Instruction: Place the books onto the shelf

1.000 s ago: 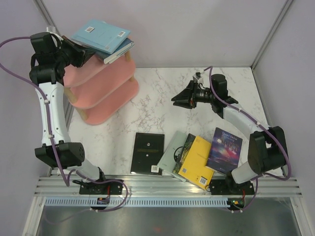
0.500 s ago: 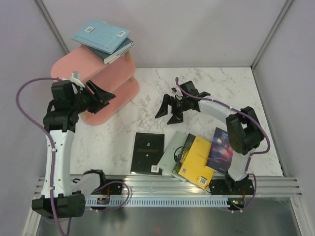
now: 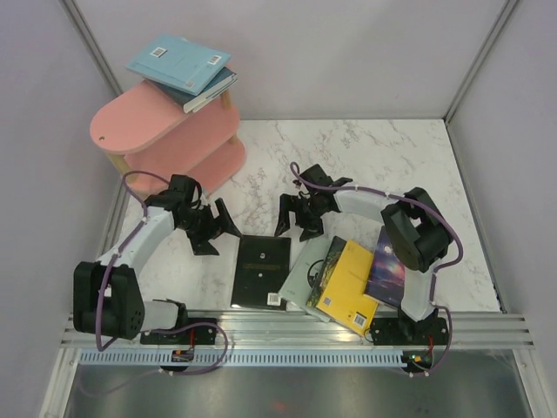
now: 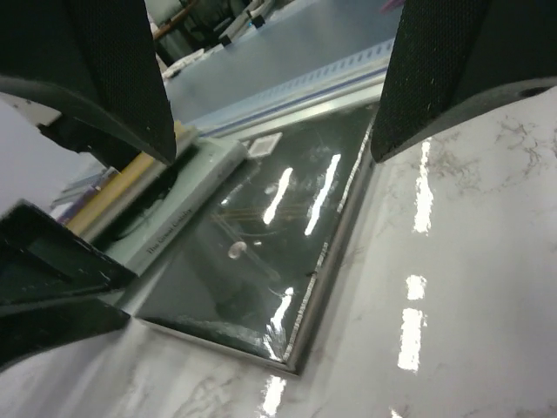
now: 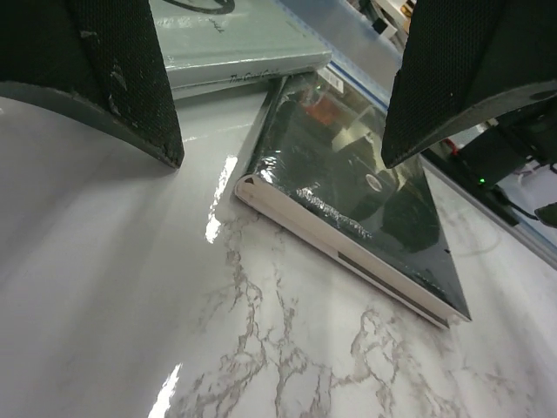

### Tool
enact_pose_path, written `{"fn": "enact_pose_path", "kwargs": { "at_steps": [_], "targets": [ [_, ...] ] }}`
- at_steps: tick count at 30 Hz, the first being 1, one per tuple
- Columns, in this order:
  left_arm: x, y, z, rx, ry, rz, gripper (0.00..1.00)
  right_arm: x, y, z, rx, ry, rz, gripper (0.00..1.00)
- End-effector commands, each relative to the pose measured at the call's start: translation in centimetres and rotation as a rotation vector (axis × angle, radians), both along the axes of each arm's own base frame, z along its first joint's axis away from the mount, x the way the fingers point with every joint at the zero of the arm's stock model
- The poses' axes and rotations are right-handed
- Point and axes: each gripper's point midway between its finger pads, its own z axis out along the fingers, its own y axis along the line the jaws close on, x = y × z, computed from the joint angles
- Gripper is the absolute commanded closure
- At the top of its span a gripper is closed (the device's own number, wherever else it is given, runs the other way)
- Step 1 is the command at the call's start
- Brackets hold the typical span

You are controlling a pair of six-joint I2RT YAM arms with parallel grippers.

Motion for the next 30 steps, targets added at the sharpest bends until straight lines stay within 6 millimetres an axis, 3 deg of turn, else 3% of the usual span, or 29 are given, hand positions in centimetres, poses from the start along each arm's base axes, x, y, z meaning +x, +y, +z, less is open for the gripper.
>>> {"fn": "enact_pose_path", "kwargs": {
  "at_steps": [1,6,12,14,15,16,21,24,25,26,30],
  "targets": [
    [-0.3,-0.1,-2.3,0.031,0.019,-0.072,0.05,-1.9,-1.1,-2.9,-0.113,0.007,0.022,0.02],
    [-1.6,-1.7,-5.7,0.043,0.099,-0.127,0.04,-4.5,-1.6,-5.9,-0.168,0.068,0.039,0.02],
    [-3.1,-4.5,-9.3,-0.033,0.181,-0.170,0.05,-7.0,0.7,-7.3,-0.004,0.163,0.008,0.02],
    [-3.9,-5.0,-10.0,-0.062,0.216,-0.161,0.05,-6.6,1.8,-7.2,0.080,0.150,-0.013,0.02],
    [-3.4,-5.3,-10.1,-0.082,0.191,-0.162,0.05,-7.7,1.9,-7.2,0.111,0.208,-0.027,0.02],
    [-3.6,-5.5,-10.1,-0.102,0.196,-0.157,0.05,-6.9,2.9,-6.6,0.178,0.168,-0.027,0.02],
    [-3.1,-6.3,-9.7,-0.167,0.133,-0.152,0.05,-7.5,4.8,-4.0,0.409,0.203,-0.040,0.04],
    [-2.7,-7.0,-9.1,-0.225,0.106,-0.140,0.06,-8.9,5.6,-3.2,0.513,0.257,-0.028,0.07],
    [-2.3,-7.4,-8.7,-0.252,0.083,-0.139,0.06,-9.0,6.4,-1.1,0.610,0.258,0.000,0.09],
    [-2.1,-7.5,-8.7,-0.261,0.078,-0.137,0.06,-9.9,6.9,-0.6,0.641,0.272,0.033,0.11],
    [-1.3,-7.5,-8.6,-0.269,0.057,-0.131,0.07,-11.6,6.8,0.6,0.681,0.261,0.087,0.22]
  ]
}}
